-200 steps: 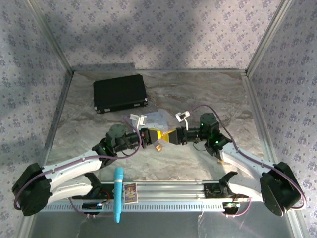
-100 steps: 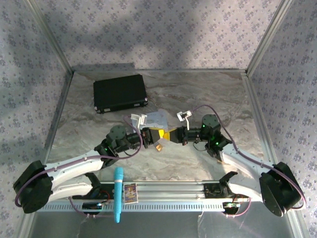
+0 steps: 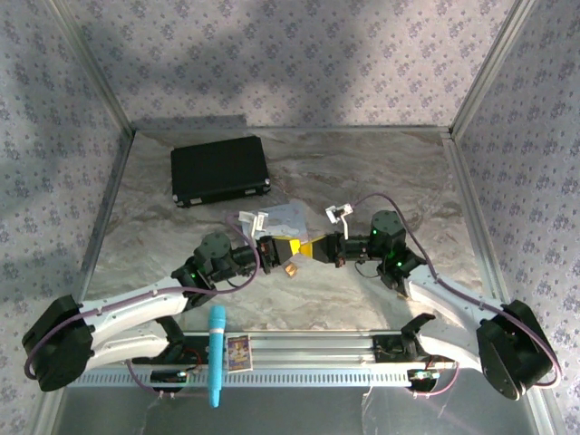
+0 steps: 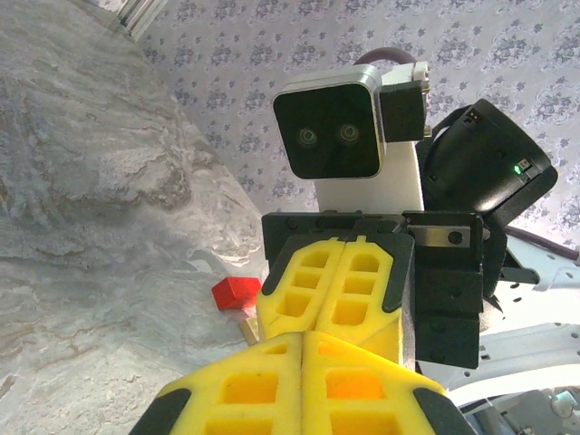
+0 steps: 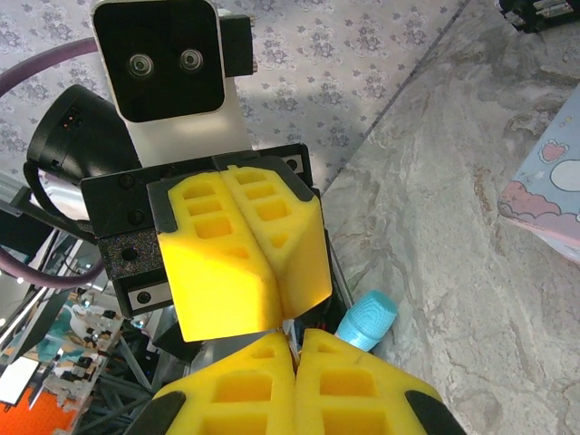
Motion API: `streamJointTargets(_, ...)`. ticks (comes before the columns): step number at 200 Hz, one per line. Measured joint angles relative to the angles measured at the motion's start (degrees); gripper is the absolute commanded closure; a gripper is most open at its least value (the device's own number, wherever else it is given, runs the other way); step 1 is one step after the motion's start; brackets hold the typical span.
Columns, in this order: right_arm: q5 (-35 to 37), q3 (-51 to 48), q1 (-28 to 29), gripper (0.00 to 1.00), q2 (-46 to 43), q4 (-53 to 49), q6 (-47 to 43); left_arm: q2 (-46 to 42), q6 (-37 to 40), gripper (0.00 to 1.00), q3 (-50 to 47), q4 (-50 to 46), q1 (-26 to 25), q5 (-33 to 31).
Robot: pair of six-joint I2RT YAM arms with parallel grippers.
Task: Unlock the padlock with the key
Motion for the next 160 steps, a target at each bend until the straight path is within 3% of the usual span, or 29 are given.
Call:
streamJointTargets(7, 0.1, 0.0, 0.0, 1.0, 0.0, -0.3, -0.1, 0.0, -0.2, 0.74, 0.0, -0.2, 0.0, -0.1)
streamJointTargets(20, 0.3, -0.1, 0.0, 1.0, 0.0, -1.3, -0.4, -0.3, -0.3, 0.09, 0.0, -0.9, 0.1, -1.6)
streamJointTargets(24, 0.4, -0.2, -0.1, 1.0, -0.1, -1.7, -0.5, -0.5, -0.4, 0.01, 0.0, -1.2, 0.2, -2.5)
streamJointTargets(63, 2.9, -0.7, -1.9, 1.0, -1.1, -9.9, -4.2, -5.9, -1.6, 0.02, 1.0, -14.9, -0.1, -15.3)
streamJointTargets(98, 7.8, -0.7, -5.8, 1.0, -1.4, -20.8, -9.0, -3.1, -9.6, 0.21, 7.8, -34.8, -4.5, -30.6)
streamJointTargets(128, 11.8, -0.7, -6.3, 1.0, -1.4, -27.5, -12.5, 2.8, -17.5, 0.29, 7.9, -41.2, -11.0, -39.3)
streamJointTargets(160, 13.6, -1.5, -6.2, 1.0, -1.8, -28.7, -13.5, 10.1, -24.1, 0.27, 6.5, -40.1, -14.3, -43.8)
